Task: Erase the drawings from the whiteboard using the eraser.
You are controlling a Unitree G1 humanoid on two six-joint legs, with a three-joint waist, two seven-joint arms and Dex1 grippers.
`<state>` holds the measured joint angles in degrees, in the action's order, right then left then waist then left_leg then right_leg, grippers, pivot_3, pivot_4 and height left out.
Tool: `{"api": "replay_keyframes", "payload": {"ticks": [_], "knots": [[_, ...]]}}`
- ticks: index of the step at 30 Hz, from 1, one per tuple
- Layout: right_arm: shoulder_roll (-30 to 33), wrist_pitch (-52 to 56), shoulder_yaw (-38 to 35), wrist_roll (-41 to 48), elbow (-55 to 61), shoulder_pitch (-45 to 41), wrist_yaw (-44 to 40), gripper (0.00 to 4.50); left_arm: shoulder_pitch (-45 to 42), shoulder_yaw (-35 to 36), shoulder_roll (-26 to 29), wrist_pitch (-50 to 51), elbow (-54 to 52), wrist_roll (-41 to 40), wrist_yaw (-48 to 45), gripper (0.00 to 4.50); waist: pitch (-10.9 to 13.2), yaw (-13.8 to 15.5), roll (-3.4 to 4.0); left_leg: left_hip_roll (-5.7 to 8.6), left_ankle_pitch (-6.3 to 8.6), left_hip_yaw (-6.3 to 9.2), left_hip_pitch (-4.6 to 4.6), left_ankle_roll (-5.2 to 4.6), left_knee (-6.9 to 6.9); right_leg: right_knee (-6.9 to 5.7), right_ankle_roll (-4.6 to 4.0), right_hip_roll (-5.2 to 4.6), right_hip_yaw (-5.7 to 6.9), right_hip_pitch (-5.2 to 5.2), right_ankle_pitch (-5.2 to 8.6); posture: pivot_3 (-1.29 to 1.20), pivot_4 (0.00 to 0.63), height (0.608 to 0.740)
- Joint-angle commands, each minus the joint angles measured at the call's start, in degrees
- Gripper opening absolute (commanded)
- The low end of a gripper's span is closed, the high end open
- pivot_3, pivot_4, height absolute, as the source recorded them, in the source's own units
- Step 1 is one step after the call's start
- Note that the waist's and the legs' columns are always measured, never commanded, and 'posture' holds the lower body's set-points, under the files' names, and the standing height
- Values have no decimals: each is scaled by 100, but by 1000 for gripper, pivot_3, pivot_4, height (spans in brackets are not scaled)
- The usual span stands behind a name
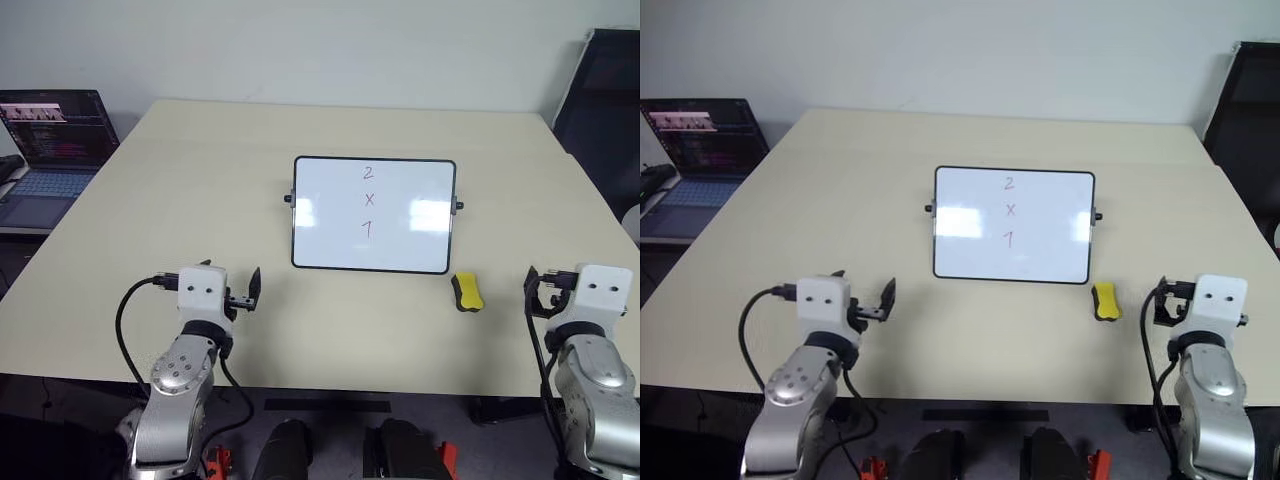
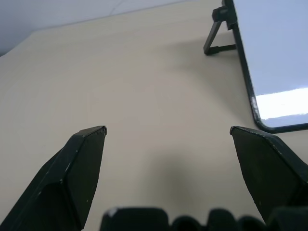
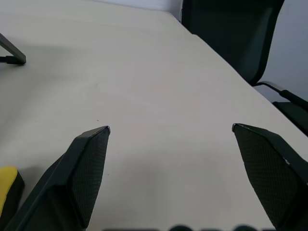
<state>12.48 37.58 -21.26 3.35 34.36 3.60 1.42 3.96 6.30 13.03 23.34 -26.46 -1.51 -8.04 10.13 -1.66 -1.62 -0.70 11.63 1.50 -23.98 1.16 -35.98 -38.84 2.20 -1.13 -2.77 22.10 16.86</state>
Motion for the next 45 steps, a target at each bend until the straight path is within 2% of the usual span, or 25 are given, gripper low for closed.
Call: {"api": "replay_keyframes", "payload": {"ticks": [1,5,10,14,19,23,27,29,34,38,45], "knots": [[40,76,-165,18,330,-14,21,4421,-183,-123,-79,-54,-62,1,38,4481,0,0,0,0,0,0,0,0,0,0,0,0,0,0,0,0,150,740],[60,118,-205,11,357,-32,29,4421,-282,-191,-72,-42,15,7,-11,4481,0,-3,0,1,0,-1,0,0,0,0,0,1,0,0,0,0,150,740],[65,137,-223,27,418,-10,-6,4421,-611,-152,206,-124,257,-96,-340,4481,0,1,-1,1,0,1,-1,0,0,0,0,4,3,0,0,0,150,740],[-11,105,-199,119,361,-41,-55,4421,-963,6,282,274,329,-438,-514,4481,1,0,-1,2,0,0,-1,0,0,1,0,5,4,0,0,0,150,740],[-45,283,-126,178,312,-259,-10,4421,-1615,-251,449,561,404,-761,-1027,4481,1,1,-2,7,0,0,-1,0,0,0,5,8,4,-1,2,0,150,740],[55,1429,-59,428,591,-527,-99,4421,-2194,-608,854,835,565,-1314,-2156,4481,1,-1,-2,8,-1,0,-1,0,0,-3,4,14,7,-1,1,0,150,740],[310,2620,-138,595,616,-1008,-197,4421,-2364,-908,1171,767,976,-1783,-3229,4481,2,-32,2,8,0,-3,1,1,5,-3,-9,14,2,1,-6,0,150,740],[464,3163,-63,645,639,-1234,-271,4421,-2416,-1029,1315,533,1211,-1795,-3632,4481,4,-26,2,9,0,0,-1,1,5,-3,-10,14,4,2,-6,0,150,740],[360,4410,-58,758,780,-1990,-295,4421,-2503,-1140,1526,206,1675,-2080,-4671,4481,4,-18,3,7,0,3,-3,1,7,-4,-16,15,7,4,-2,0,150,740],[191,5312,-95,743,861,-2441,-319,4421,-2543,-1398,1702,-664,2137,-1852,-5485,4481,4,-16,3,10,0,1,-6,1,9,-2,-21,13,5,9,-5,0,150,740],[-182,5492,-182,847,471,-2706,-307,4421,-2838,-1822,1761,-2422,3420,-1217,-6361,4481,4,-13,3,13,0,3,-15,0,14,-1,-24,10,9,16,-6,0,150,740]]}}
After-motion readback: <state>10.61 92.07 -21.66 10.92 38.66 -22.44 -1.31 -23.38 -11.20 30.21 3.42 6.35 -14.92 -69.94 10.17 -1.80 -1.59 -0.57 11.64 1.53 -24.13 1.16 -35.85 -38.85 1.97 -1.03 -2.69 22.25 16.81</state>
